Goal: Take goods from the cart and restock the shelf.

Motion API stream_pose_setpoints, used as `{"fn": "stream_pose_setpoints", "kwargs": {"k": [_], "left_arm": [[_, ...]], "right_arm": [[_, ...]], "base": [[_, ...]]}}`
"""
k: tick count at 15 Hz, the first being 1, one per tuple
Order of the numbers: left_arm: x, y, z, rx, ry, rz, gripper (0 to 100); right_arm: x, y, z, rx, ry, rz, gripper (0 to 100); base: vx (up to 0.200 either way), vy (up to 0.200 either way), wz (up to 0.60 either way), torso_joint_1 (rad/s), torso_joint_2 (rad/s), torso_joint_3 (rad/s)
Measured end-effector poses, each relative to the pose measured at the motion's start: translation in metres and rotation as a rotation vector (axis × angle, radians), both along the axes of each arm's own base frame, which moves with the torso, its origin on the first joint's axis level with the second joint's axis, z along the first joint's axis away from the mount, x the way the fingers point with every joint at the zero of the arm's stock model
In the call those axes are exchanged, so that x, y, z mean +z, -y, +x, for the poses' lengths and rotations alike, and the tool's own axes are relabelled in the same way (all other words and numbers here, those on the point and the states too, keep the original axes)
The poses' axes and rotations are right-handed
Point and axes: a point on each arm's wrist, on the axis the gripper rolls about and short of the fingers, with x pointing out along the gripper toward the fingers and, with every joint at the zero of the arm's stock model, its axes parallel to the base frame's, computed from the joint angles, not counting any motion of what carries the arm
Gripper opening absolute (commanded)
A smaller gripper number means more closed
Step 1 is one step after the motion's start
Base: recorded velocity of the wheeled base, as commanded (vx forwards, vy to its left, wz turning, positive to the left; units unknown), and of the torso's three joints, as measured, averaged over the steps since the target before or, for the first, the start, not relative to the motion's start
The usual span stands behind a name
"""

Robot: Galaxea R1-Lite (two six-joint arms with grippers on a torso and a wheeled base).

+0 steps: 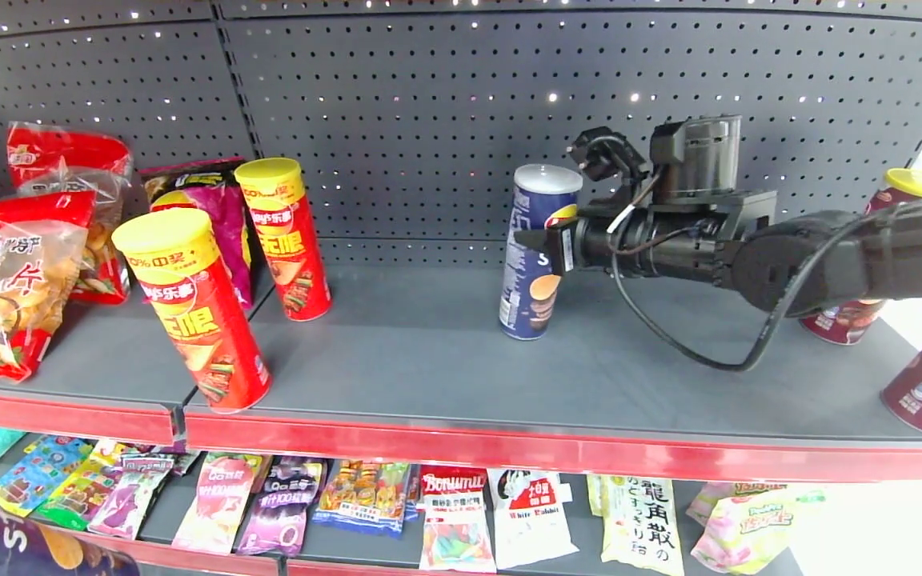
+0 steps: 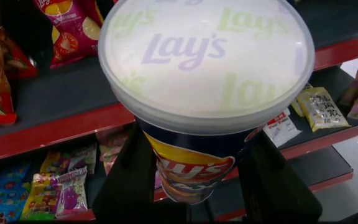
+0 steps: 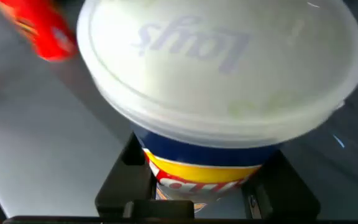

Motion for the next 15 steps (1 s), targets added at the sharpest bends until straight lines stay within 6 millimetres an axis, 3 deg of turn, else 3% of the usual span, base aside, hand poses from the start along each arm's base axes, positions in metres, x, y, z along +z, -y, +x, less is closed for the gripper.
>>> {"fn": "stream_pose_setpoints", "kwargs": {"k": [3, 5, 11, 15], "left_arm": [[-0.001, 0.0, 0.0, 0.0, -0.005, 0.0, 0], [-0.002, 0.0, 0.0, -0.002, -0.006, 0.001, 0], [-0.002, 0.0, 0.001, -0.003, -0.008, 0.001, 0], [-0.002, 0.0, 0.001, -0.002, -0.008, 0.001, 0]], "right_arm": [[0.031, 0.008, -0.025, -0.195, 0.064, -0.03, 0], [0.039, 0.01, -0.039, -0.283, 0.08, -0.024, 0], [0.035, -0.003, -0.091, -0.457, 0.024, 0.071, 0], [0.024, -0.007, -0.12, -0.44, 0.002, 0.041, 0]], "base": [[0.0, 0.0, 0.0, 0.0, 0.0, 0.0], [0.0, 0.0, 0.0, 0.0, 0.0, 0.0], [0.0, 0.0, 0.0, 0.0, 0.0, 0.0], [0.0, 0.0, 0.0, 0.0, 0.0, 0.0]]}}
